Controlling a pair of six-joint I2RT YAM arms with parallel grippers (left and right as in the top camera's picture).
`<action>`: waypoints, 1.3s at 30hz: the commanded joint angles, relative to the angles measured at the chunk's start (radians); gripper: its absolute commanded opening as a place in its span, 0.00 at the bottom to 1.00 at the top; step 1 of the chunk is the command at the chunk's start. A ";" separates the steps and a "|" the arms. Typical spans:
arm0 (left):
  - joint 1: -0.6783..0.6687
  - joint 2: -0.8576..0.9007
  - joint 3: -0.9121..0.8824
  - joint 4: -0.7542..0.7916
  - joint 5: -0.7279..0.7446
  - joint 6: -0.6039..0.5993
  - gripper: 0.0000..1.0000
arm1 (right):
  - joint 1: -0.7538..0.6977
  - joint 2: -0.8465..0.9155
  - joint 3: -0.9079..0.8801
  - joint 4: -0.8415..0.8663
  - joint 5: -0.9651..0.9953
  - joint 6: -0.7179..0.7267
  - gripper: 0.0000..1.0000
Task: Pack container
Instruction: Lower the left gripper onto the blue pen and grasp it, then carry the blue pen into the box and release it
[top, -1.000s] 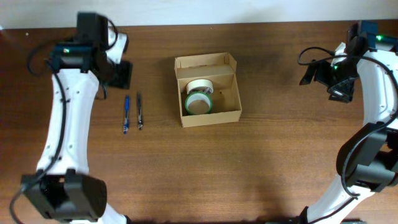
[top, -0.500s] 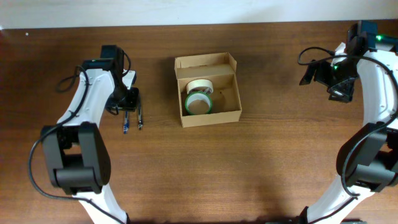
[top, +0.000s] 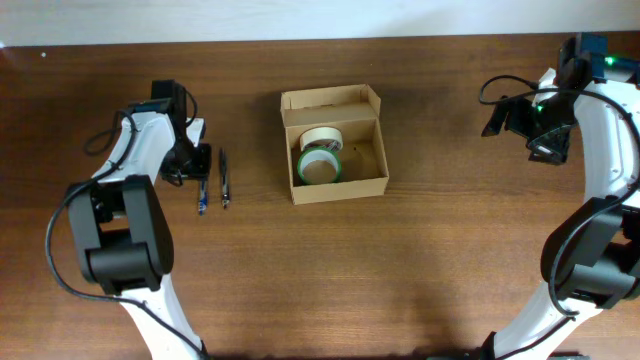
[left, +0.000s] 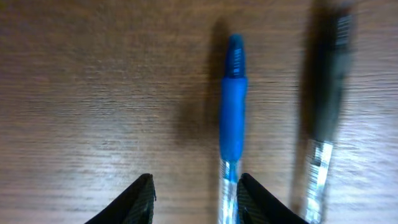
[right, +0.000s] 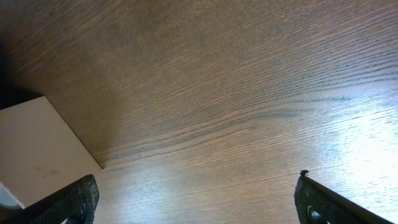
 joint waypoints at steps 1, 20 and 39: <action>0.000 0.048 -0.005 0.003 0.022 0.009 0.43 | -0.006 0.005 -0.003 0.003 -0.008 -0.003 0.99; -0.002 0.090 0.002 -0.007 0.026 0.173 0.02 | -0.006 0.005 -0.003 0.003 -0.008 -0.003 0.99; -0.240 0.087 1.255 -0.612 0.180 0.526 0.02 | -0.006 0.005 -0.003 0.003 -0.008 -0.003 0.99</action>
